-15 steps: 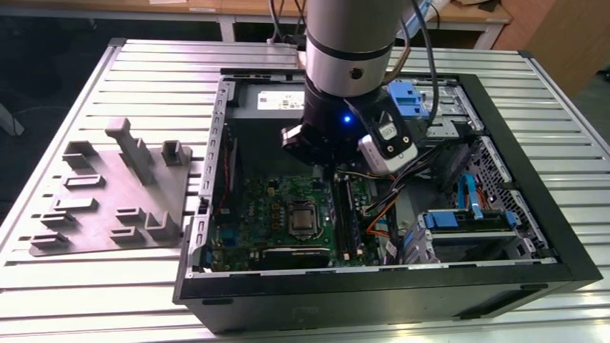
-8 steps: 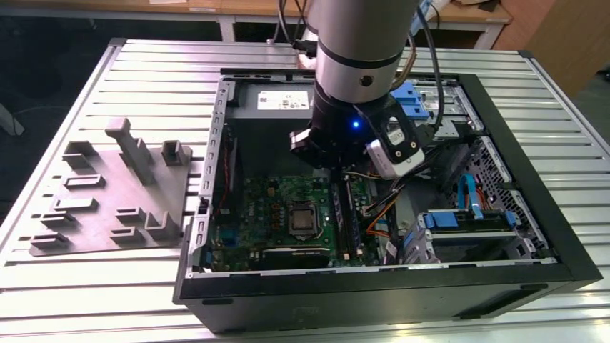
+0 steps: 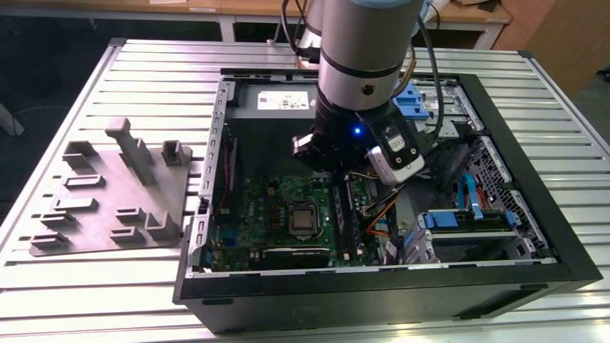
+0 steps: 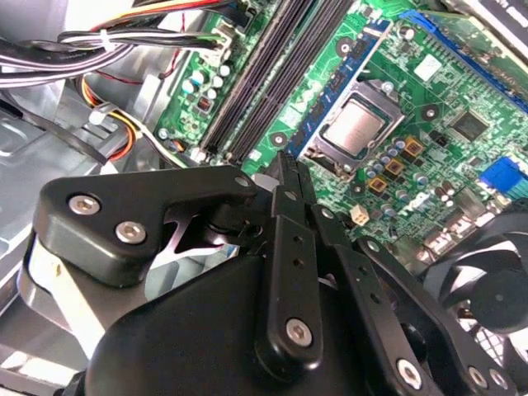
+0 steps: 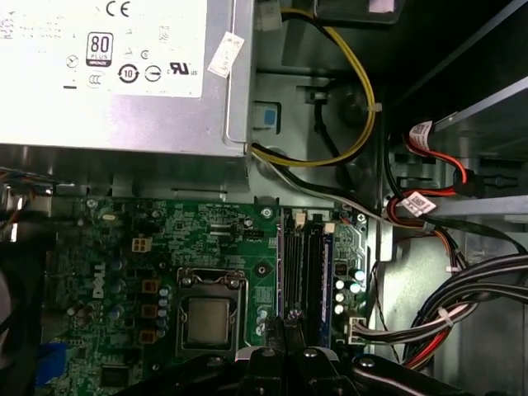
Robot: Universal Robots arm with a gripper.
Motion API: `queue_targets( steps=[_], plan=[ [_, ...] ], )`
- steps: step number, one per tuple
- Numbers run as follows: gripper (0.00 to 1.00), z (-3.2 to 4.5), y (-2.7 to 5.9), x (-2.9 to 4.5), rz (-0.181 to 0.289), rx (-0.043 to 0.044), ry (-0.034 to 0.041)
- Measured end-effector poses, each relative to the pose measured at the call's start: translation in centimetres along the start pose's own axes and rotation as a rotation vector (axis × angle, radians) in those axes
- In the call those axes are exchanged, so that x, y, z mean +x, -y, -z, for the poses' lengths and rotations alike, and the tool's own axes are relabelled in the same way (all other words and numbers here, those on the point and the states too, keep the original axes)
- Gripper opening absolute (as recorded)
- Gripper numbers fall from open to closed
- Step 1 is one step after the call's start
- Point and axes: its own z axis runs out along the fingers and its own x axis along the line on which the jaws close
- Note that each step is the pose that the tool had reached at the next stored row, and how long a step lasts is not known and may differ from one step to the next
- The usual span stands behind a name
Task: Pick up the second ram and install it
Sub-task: 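Insert the second ram into the second slot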
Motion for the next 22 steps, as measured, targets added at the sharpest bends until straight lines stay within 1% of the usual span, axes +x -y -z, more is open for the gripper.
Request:
queue_targets(
  steps=[6,13,18,22],
  plan=[
    [0.11,-0.47,0.04,-0.33,-0.001,-0.0080,0.0003],
    [0.11,-1.07,0.09,-0.46,-0.003,-0.0173,0.0007],
    [0.11,-1.50,0.12,-0.55,-0.006,-0.0214,0.0011],
    [0.11,-1.67,0.14,-0.56,-0.013,-0.0211,0.0015]
  ],
)
